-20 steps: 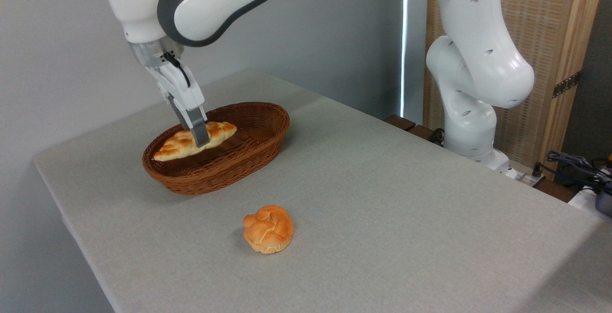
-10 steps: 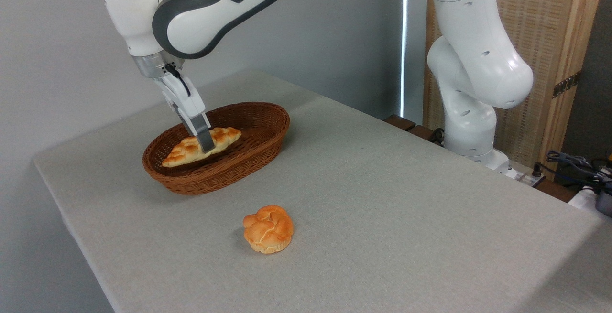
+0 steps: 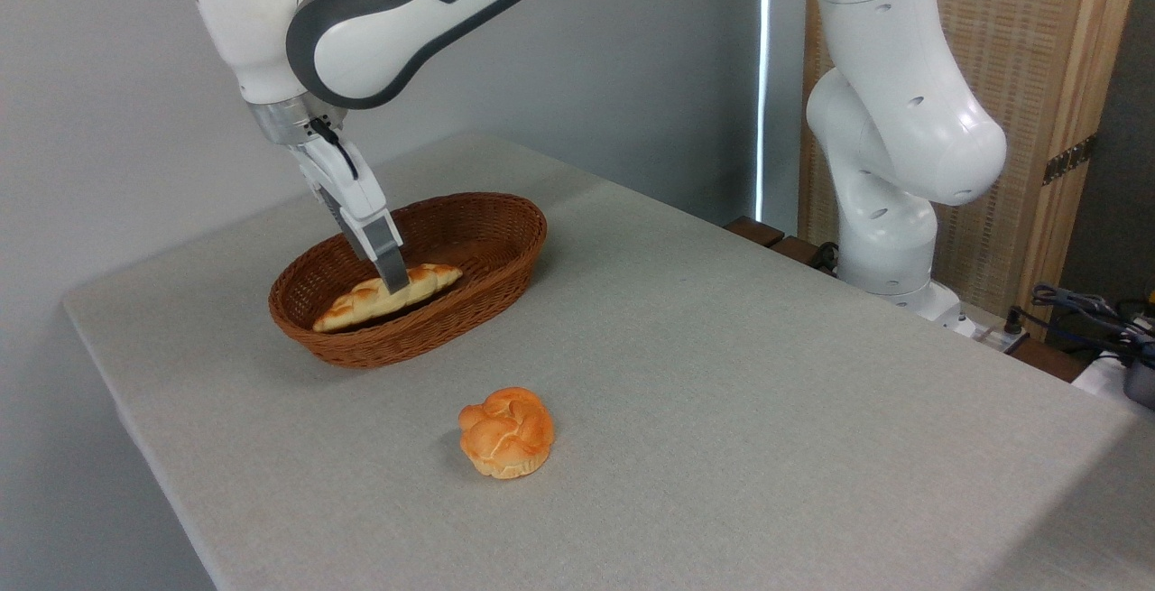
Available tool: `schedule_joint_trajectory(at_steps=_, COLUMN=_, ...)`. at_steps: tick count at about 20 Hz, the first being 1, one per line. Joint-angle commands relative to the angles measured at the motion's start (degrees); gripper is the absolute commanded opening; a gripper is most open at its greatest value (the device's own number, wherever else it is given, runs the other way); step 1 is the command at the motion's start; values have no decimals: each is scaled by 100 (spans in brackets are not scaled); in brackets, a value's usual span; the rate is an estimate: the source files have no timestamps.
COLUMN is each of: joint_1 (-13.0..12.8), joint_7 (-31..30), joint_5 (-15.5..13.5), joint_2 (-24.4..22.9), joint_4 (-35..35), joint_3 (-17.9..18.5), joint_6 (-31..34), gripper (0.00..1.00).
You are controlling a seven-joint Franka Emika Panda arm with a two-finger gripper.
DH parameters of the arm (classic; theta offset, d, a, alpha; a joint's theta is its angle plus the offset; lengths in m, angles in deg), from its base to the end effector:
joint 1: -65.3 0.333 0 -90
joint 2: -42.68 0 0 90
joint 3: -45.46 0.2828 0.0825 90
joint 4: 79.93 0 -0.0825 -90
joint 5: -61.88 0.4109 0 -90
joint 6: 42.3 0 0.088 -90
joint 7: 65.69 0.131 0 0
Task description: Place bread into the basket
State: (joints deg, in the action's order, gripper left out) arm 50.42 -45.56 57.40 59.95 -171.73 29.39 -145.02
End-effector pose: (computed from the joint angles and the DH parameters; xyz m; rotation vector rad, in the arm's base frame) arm 0.5600 -0.3311 0.3904 2.7151 -1.2494 -0.1709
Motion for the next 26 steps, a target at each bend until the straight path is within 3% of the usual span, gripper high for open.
schedule_joint_trajectory(at_steps=1, joint_1=-32, joint_7=-62, joint_5=71, joint_2=-39, joint_4=110, joint_3=25, joint_6=252, gripper=100)
schedule_joint_trajectory(at_steps=7, joint_1=38, joint_7=-27, joint_5=79, joint_2=-477, joint_4=128, joint_3=200, joint_6=612, gripper=100)
schedule_joint_trajectory(at_steps=11, joint_1=38, joint_7=201, joint_5=70, joint_2=-908, joint_4=128, joint_3=604, joint_6=647, gripper=100)
schedule_joint_trajectory(at_steps=17, joint_1=38, joint_7=851, joint_5=62, joint_2=-1514, joint_4=128, joint_3=1386, joint_6=1210, gripper=100)
schedule_joint_trajectory(at_steps=26, joint_1=29, joint_7=1950, joint_5=131, joint_2=-1840, joint_4=119, joint_3=2414, joint_6=1623, gripper=100)
